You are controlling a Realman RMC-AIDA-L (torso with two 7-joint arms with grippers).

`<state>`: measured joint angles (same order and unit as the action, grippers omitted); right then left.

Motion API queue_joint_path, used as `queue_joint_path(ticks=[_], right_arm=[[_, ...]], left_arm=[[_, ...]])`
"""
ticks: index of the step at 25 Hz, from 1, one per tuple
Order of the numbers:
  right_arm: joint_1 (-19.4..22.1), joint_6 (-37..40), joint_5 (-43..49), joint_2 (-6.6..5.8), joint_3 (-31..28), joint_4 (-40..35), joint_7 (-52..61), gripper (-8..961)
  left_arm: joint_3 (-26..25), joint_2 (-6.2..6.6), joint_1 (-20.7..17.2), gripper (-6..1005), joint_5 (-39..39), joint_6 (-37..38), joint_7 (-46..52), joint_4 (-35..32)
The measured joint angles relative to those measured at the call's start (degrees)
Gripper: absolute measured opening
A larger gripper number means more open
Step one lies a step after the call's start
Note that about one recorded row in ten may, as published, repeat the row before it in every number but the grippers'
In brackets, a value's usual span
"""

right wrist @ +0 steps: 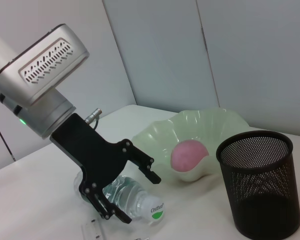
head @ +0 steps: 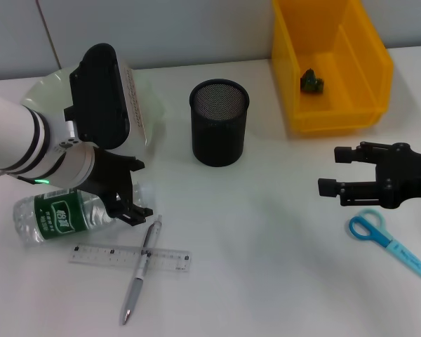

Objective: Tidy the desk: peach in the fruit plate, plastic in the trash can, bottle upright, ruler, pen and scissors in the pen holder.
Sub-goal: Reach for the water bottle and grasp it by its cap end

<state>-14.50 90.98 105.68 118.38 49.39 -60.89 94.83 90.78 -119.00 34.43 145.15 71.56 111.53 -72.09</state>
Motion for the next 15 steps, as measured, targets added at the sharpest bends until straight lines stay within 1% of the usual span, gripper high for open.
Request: queue_joint_path(ticks=[3, 6, 8, 15], right_arm=[[-0.04, 0.0, 0.02, 0.0, 0.0, 0.44, -0.02, 851], [-0.34, -0.01, 0.05, -0.03, 0.0, 1.11, -0.05, 851], [-0.42, -0.02, 0.05, -0.06, 0.0, 1.26, -0.1, 851], [-0.53, -0.02, 0.06, -0.09, 0.0, 1.31, -0.12, 851]], left_arm=[[0.0, 0.0, 0.0, 834, 0.0, 0.0, 0.0, 0.0], [-0.18, 0.0, 1.32, 834, 0.61, -0.22, -0.18, 2.15], [-0.18, 0.0, 1.32, 834, 0.61, -0.22, -0.18, 2.15], [-0.14, 0.0, 2.94, 834, 1.15, -1.34, -0.44, 5.37]])
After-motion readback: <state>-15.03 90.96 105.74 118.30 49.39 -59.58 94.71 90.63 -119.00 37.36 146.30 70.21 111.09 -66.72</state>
